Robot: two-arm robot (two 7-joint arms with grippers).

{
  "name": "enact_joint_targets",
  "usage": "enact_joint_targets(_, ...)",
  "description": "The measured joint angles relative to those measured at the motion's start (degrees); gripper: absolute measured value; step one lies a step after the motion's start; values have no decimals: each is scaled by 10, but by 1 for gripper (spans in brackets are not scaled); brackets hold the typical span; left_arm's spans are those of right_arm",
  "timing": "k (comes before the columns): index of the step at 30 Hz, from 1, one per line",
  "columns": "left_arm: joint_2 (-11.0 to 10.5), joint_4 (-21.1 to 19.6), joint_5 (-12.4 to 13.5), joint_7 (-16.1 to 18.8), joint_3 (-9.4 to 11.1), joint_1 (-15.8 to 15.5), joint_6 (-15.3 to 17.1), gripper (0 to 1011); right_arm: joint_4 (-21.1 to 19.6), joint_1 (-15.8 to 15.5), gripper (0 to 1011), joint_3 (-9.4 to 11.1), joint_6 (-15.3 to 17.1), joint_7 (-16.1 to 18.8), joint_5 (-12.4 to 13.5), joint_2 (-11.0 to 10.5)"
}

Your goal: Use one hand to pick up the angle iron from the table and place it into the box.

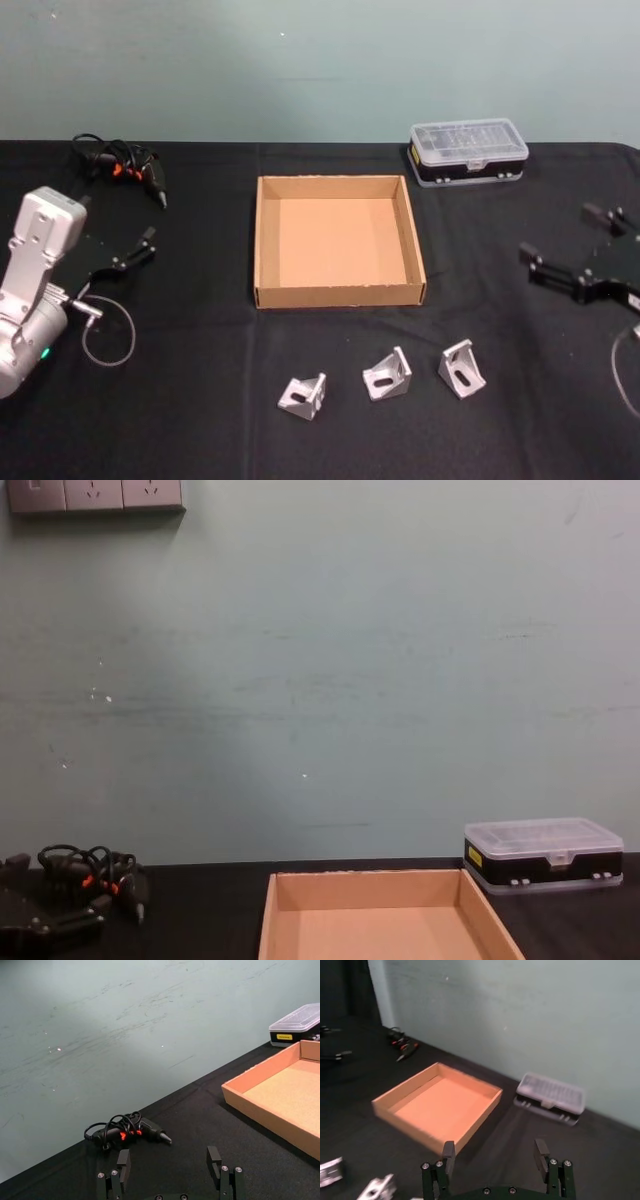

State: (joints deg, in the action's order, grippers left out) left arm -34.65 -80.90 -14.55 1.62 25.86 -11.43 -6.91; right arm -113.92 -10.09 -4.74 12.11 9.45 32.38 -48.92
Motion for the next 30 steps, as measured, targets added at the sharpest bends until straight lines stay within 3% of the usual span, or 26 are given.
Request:
enact_joint_targets(5, 0, 0, 0, 0, 0, 0, 0, 1000, -25, -27, 1000, 17, 55, 18, 43, -2)
enact_joint_targets(10, 0, 0, 0, 0, 0, 0, 0, 1000, -30, -29, 1000, 6, 85, 38, 49, -7)
enact_joint_targets(21, 0, 0, 0, 0, 0, 0, 0, 1000, -9, 2, 1000, -47, 129, 74, 17, -18)
enact_joint_targets(30, 0, 0, 0, 0, 0, 0, 0, 1000, 13, 30, 1000, -82, 153, 85, -7, -4)
